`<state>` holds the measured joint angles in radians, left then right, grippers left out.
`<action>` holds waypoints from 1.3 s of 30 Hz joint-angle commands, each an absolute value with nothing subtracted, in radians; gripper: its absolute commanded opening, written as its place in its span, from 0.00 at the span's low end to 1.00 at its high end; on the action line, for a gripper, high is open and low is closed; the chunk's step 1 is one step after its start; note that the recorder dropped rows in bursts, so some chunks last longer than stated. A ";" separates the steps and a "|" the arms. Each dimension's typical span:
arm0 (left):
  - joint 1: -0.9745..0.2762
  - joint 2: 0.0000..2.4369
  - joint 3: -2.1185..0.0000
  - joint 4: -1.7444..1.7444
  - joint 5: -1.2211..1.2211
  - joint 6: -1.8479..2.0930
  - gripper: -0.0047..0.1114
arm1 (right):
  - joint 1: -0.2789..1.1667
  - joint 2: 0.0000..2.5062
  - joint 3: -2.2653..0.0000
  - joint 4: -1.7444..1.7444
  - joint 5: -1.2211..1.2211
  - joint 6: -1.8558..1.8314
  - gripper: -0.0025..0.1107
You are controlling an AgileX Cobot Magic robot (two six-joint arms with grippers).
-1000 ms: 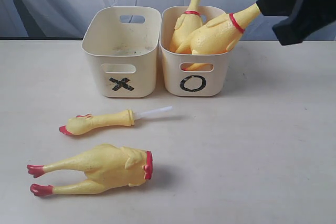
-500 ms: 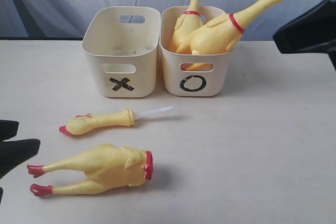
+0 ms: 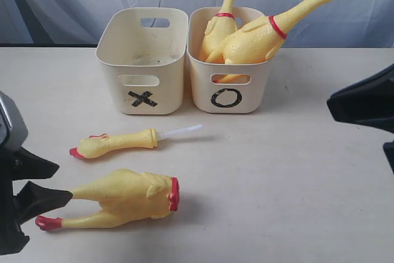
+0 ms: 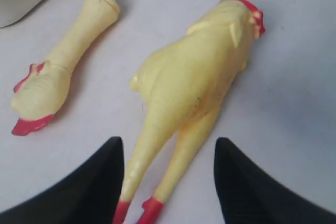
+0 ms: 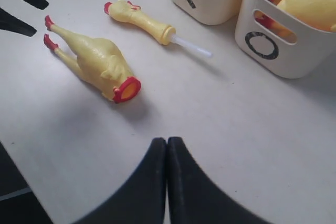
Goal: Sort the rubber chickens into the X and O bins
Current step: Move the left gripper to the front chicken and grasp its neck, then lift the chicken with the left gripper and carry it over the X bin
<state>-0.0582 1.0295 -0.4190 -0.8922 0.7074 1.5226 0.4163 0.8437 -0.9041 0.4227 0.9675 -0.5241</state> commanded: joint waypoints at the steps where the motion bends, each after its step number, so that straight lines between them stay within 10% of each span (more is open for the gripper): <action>1: -0.062 1.101 -0.424 -0.935 0.686 1.785 0.48 | 0.420 0.831 -0.860 0.435 0.932 -0.522 0.02; 31: -0.182 1.426 -0.453 -1.106 0.495 2.076 0.54 | 0.420 0.831 -0.859 0.461 0.905 -0.522 0.02; 39: -0.185 1.430 -0.453 -1.099 0.470 2.076 0.26 | 0.420 0.831 -0.859 0.461 0.905 -0.522 0.02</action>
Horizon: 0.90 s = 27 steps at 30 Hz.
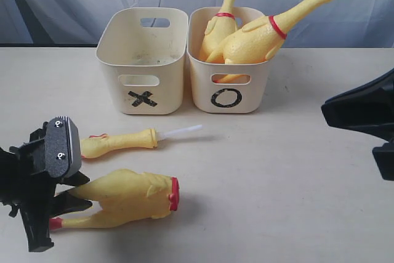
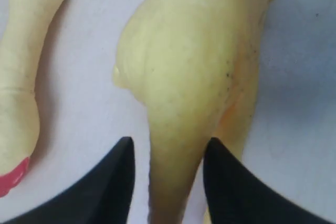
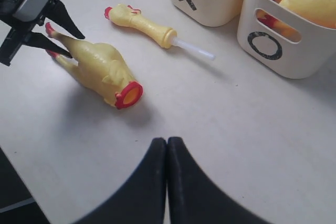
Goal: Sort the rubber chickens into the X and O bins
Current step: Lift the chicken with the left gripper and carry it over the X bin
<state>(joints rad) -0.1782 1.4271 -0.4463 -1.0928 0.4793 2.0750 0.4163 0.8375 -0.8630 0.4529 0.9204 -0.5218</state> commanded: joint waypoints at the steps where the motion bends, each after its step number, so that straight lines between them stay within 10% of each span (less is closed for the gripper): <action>1: -0.185 1.430 -0.453 -1.099 0.470 2.076 0.22 | 0.420 0.831 -0.859 0.461 0.905 -0.522 0.02; 8: -0.185 1.430 -0.466 -1.110 0.496 2.076 0.04 | 0.420 0.831 -0.859 0.461 0.905 -0.522 0.02; 27: -0.185 1.333 -0.739 -0.985 0.538 1.434 0.04 | 0.420 0.831 -0.859 0.461 0.904 -0.522 0.02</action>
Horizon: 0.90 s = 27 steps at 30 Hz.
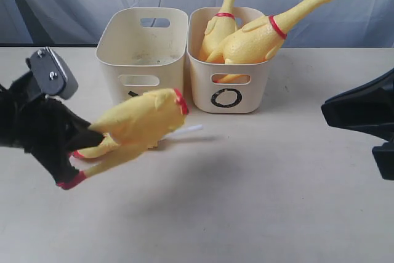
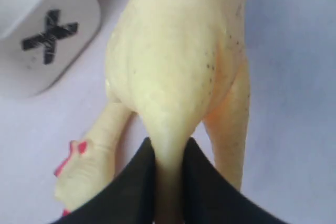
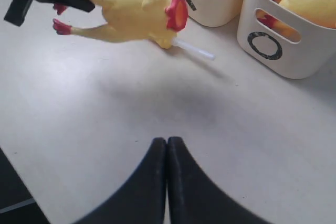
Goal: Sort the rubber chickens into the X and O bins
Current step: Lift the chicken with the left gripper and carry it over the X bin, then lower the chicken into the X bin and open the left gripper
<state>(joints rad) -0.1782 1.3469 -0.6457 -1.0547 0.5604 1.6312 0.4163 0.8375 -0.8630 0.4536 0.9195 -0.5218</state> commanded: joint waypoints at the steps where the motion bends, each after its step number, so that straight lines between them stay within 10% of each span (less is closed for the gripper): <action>1: -0.185 1.333 -0.761 -0.958 0.527 1.376 0.04 | 0.420 0.831 -0.859 0.461 0.904 -0.522 0.02; 27: -0.203 1.844 -1.552 -0.558 0.470 0.810 0.04 | 0.420 0.831 -0.859 0.475 0.902 -0.520 0.02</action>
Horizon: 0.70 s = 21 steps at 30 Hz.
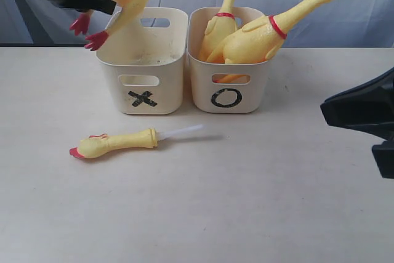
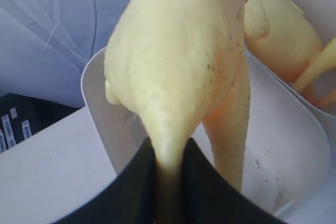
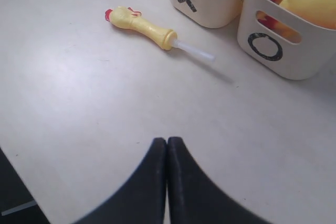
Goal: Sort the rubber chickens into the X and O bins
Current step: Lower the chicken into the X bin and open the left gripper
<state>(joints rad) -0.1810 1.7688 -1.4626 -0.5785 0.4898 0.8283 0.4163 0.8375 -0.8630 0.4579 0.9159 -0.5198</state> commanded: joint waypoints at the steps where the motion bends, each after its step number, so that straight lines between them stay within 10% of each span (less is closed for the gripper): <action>1: -0.210 1.861 -1.575 -0.555 0.468 0.810 0.04 | 0.420 0.831 -0.859 0.475 0.902 -0.520 0.02; 21: -0.253 2.086 -1.747 -0.103 0.497 0.376 0.04 | 0.420 0.831 -0.859 0.482 0.902 -0.520 0.02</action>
<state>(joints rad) -0.2492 2.0827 -1.7368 -0.1033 0.5113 0.3886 0.4163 0.8375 -0.8630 0.4763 0.9140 -0.5198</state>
